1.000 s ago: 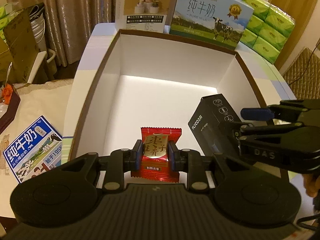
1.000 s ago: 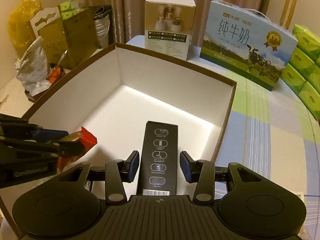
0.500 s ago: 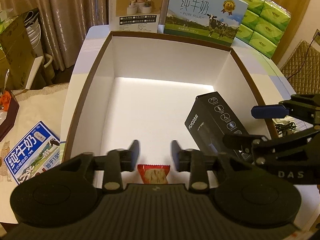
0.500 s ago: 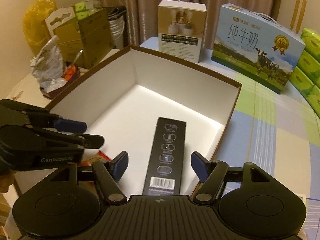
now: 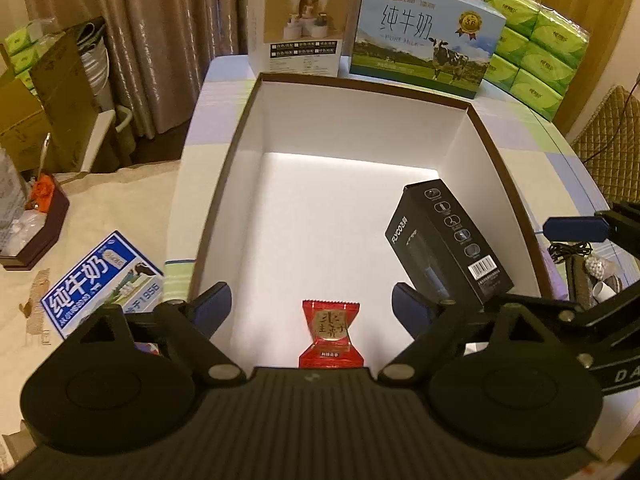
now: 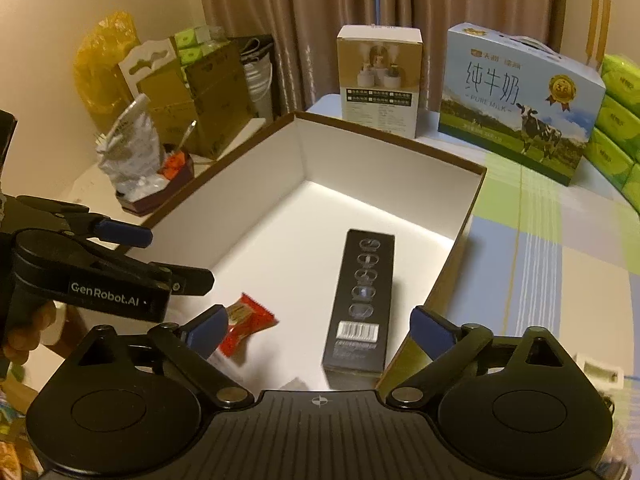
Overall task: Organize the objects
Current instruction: 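Open the left tool dropping the candy while the right releases the black box inside, then move both tools back toward the purple tube and remaining items, then grasp the purple tube with the left tool while the right grasps the cotton swab bag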
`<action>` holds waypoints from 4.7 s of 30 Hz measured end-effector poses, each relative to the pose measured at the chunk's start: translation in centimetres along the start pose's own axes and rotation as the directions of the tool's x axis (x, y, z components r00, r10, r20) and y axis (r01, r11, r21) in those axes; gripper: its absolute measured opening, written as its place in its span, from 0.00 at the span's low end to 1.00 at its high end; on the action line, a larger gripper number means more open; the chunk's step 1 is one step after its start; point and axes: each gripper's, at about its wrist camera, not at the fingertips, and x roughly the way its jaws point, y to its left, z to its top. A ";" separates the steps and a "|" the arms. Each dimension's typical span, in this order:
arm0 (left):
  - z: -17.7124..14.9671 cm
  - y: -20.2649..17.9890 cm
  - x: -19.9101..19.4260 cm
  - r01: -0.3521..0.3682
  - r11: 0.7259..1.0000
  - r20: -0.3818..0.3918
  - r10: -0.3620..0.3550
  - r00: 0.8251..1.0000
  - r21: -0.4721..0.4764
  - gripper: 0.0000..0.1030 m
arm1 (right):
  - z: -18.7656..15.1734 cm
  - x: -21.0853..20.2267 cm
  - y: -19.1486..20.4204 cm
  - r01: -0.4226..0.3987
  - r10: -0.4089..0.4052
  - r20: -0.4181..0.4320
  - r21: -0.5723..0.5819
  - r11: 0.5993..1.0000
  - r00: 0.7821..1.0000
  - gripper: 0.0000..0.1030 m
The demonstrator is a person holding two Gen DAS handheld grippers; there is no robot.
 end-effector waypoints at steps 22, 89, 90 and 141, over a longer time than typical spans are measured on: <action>-4.0 -4.2 -6.4 -0.011 1.000 0.001 0.011 1.000 0.020 0.86 | -5.1 -6.8 -0.1 -0.013 0.010 0.035 0.084 0.996 0.999 0.98; -1.9 -30.3 3.8 0.070 0.989 -0.054 -0.064 0.997 0.128 0.85 | -14.5 -12.2 -26.0 0.200 -0.212 -0.012 0.394 0.897 0.977 0.88; -1.8 -30.3 4.3 0.068 0.990 -0.060 -0.061 0.996 0.125 0.85 | -14.5 -11.9 -26.2 0.199 -0.210 -0.015 0.394 0.897 0.978 0.88; 0.2 -30.6 15.5 0.079 0.989 -0.177 -0.056 0.983 0.122 0.41 | -15.8 -9.6 -31.4 0.128 -0.163 0.029 0.490 0.862 0.986 0.60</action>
